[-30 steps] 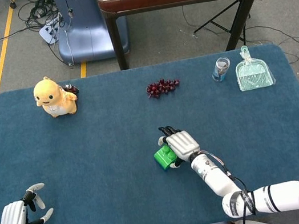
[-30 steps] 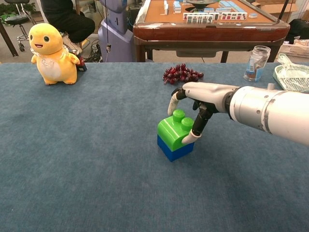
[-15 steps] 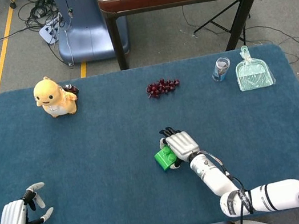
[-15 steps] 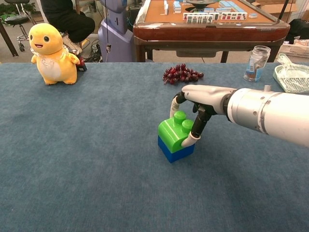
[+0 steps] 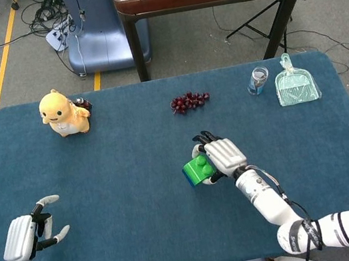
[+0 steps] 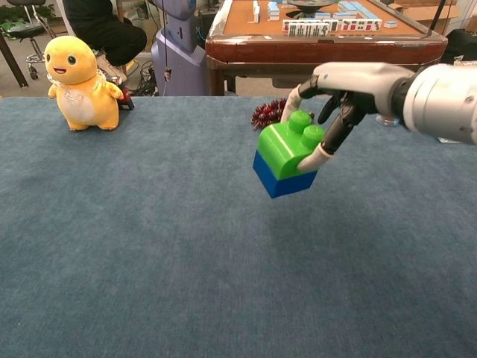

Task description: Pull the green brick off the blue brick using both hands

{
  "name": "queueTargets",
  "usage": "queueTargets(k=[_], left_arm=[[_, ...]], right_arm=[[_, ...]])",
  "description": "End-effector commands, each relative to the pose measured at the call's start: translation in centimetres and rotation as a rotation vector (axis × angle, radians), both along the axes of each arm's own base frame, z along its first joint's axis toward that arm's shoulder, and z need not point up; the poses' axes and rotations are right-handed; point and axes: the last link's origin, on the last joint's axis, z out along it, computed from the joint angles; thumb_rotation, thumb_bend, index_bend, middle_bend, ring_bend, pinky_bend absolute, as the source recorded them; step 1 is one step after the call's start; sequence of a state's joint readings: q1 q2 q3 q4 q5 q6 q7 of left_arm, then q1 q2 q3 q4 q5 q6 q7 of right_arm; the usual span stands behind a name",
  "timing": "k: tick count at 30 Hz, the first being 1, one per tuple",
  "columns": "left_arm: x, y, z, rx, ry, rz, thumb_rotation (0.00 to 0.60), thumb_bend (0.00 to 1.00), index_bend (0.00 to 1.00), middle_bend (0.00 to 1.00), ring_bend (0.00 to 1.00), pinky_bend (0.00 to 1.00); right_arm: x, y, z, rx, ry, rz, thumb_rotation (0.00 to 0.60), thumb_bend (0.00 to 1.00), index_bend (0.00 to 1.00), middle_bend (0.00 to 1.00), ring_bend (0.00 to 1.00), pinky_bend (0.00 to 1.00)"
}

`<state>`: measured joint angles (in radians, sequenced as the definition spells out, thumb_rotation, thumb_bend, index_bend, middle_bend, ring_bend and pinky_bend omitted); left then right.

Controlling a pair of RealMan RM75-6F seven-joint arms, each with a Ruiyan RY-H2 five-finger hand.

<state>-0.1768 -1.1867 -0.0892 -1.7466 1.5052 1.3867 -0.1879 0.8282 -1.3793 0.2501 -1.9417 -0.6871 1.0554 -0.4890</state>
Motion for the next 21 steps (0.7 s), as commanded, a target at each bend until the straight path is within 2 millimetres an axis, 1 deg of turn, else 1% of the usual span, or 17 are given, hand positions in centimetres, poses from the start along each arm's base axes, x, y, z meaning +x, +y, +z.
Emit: queueTargets(k=[1, 5, 10, 16, 21], left_arm=[[2.8, 2.2, 0.7, -0.021, -0.027, -0.070, 0.600, 0.20, 0.33, 1.00, 1.00, 1.00], [5.9, 4.2, 0.9, -0.017, -0.100, -0.137, 0.600, 0.14, 0.30, 1.00, 1.00, 1.00], [9.4, 6.0, 0.3, -0.046, -0.158, -0.195, 0.600, 0.13, 0.28, 1.00, 1.00, 1.00], [12.7, 6.8, -0.6, -0.086, -0.214, -0.244, 0.600, 0.13, 0.29, 1.00, 1.00, 1.00], [14.9, 7.1, -1.7, -0.119, -0.245, -0.278, 0.600, 0.13, 0.30, 1.00, 1.00, 1.00]], right_arm=[[0.4, 0.2, 3.4, -0.059, -0.066, -0.008, 0.600, 0.00, 0.58, 0.14, 0.00, 0.19], [0.8, 0.6, 5.6, -0.102, -0.098, -0.001, 0.600, 0.00, 0.58, 0.14, 0.00, 0.19], [1.5, 1.0, 7.6, -0.143, -0.121, 0.020, 0.600, 0.00, 0.58, 0.14, 0.00, 0.19], [3.0, 1.1, 8.6, -0.167, -0.182, 0.025, 0.600, 0.00, 0.58, 0.14, 0.00, 0.19], [4.3, 1.2, 8.5, -0.157, -0.236, 0.023, 0.600, 0.00, 0.58, 0.14, 0.00, 0.19]])
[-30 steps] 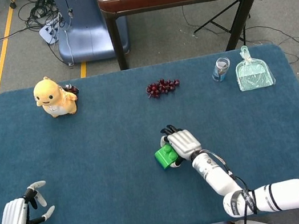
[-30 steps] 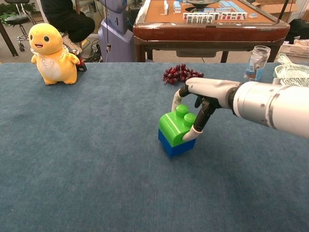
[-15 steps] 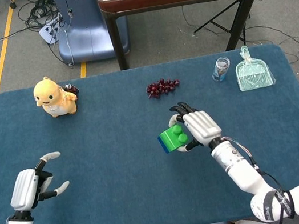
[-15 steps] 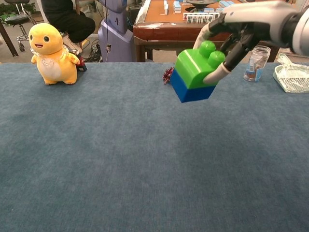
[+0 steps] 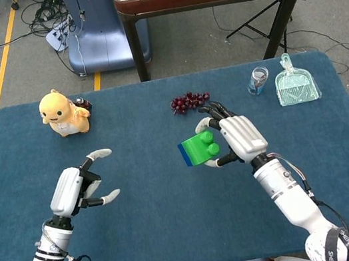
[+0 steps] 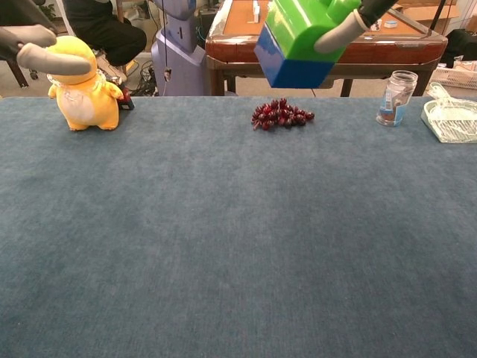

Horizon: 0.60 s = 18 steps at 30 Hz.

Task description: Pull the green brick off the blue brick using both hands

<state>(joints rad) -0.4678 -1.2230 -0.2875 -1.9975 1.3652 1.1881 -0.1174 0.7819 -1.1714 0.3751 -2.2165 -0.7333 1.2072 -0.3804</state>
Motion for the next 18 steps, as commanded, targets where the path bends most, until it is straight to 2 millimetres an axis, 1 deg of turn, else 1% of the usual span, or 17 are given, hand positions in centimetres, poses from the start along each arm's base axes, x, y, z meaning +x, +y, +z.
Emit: queueTargets(k=[1, 7, 11, 18], left_arm=[[1.3, 0.2, -0.6, -0.017, -0.017, -0.019, 0.600, 0.13, 0.30, 1.00, 1.00, 1.00], [3.5, 0.5, -1.3, -0.044, -0.050, -0.043, 0.600, 0.13, 0.29, 1.00, 1.00, 1.00], [4.2, 0.5, -1.9, -0.048, -0.042, -0.041, 0.600, 0.12, 0.29, 1.00, 1.00, 1.00], [4.7, 0.5, -2.7, -0.064, -0.044, -0.013, 0.600, 0.10, 0.30, 1.00, 1.00, 1.00]], right_arm=[[0.8, 0.1, -0.1, 0.008, -0.029, 0.004, 0.600, 0.00, 0.58, 0.14, 0.00, 0.19], [2.4, 0.1, -0.6, 0.020, -0.108, 0.001, 0.600, 0.00, 0.58, 0.14, 0.00, 0.19], [3.5, 0.1, -1.1, 0.034, -0.187, -0.007, 0.600, 0.00, 0.58, 0.14, 0.00, 0.19], [4.9, 0.3, -2.0, 0.045, -0.219, 0.004, 0.600, 0.00, 0.58, 0.14, 0.00, 0.19]])
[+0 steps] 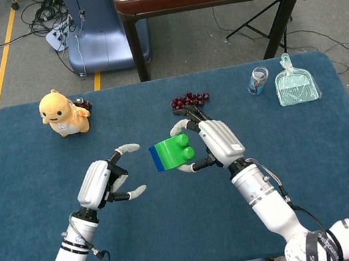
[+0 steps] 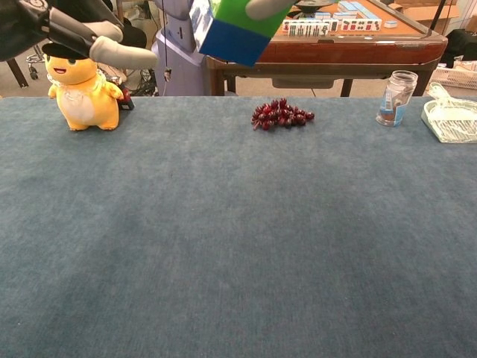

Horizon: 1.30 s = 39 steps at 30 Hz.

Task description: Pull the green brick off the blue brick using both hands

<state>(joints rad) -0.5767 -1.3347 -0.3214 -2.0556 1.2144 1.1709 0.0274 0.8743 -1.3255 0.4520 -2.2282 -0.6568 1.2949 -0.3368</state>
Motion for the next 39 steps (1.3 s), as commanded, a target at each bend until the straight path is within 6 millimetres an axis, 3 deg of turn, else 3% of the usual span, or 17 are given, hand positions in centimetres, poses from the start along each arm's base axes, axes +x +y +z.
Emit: queueTargets(k=[1, 28, 39], left_arm=[[0.2, 0.0, -0.3, -0.006, -0.001, 0.008, 0.600, 0.10, 0.30, 1.00, 1.00, 1.00], [0.5, -0.2, -1.7, -0.019, -0.079, 0.045, 0.600, 0.10, 0.36, 1.00, 1.00, 1.00], [0.7, -0.2, -2.0, 0.012, -0.085, 0.059, 0.600, 0.10, 0.60, 1.00, 1.00, 1.00]], right_arm=[[0.5, 0.0, -0.3, 0.002, -0.006, 0.004, 0.600, 0.00, 0.58, 0.14, 0.00, 0.19], [2.7, 0.6, -3.0, 0.061, -0.040, 0.020, 0.600, 0.00, 0.58, 0.14, 0.00, 0.19], [2.8, 0.8, -3.3, 0.075, -0.055, 0.023, 0.600, 0.00, 0.58, 0.14, 0.00, 0.19]])
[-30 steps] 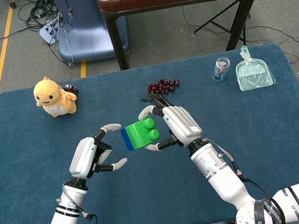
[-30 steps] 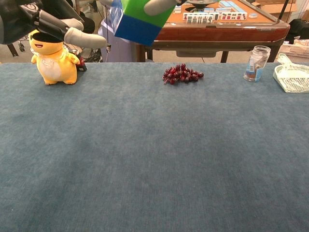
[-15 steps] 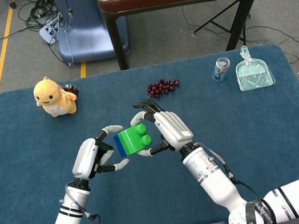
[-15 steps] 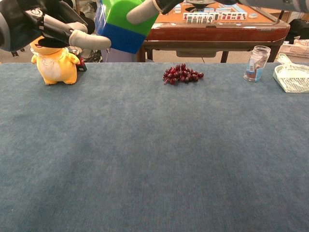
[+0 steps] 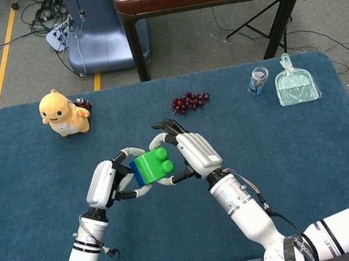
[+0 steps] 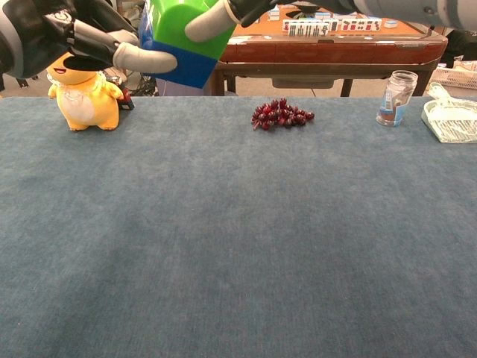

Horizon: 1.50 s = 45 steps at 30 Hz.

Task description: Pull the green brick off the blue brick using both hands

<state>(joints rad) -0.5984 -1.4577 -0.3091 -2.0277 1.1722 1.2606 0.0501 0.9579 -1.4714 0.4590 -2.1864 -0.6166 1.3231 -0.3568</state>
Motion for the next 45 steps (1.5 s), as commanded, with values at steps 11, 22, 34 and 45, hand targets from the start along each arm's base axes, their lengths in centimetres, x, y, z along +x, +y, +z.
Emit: queueTargets(k=[11, 22, 34, 45], left_arm=[[-0.3, -0.1, -0.3, 0.029, -0.014, 0.014, 0.600, 0.23, 0.84, 1.00, 1.00, 1.00], [-0.8, -0.1, -0.8, 0.024, -0.004, 0.024, 0.600, 0.26, 0.90, 1.00, 1.00, 1.00], [-2.8, -0.2, -2.1, 0.028, 0.158, 0.026, 0.600, 0.26, 0.90, 1.00, 1.00, 1.00], [-2.8, 1.1, -3.9, -0.010, 0.261, 0.056, 0.600, 0.26, 0.73, 1.00, 1.00, 1.00]], right_arm=[[-0.2, 0.1, -0.1, 0.013, -0.010, -0.002, 0.600, 0.00, 0.58, 0.14, 0.00, 0.19], [-0.5, 0.3, 0.4, 0.017, -0.035, -0.003, 0.600, 0.00, 0.58, 0.14, 0.00, 0.19], [-4.0, -0.6, 1.8, -0.048, -0.009, -0.074, 0.600, 0.00, 0.58, 0.14, 0.00, 0.19], [-11.8, -2.1, -2.1, -0.029, 0.288, -0.215, 0.600, 0.00, 0.43, 0.13, 0.00, 0.19]])
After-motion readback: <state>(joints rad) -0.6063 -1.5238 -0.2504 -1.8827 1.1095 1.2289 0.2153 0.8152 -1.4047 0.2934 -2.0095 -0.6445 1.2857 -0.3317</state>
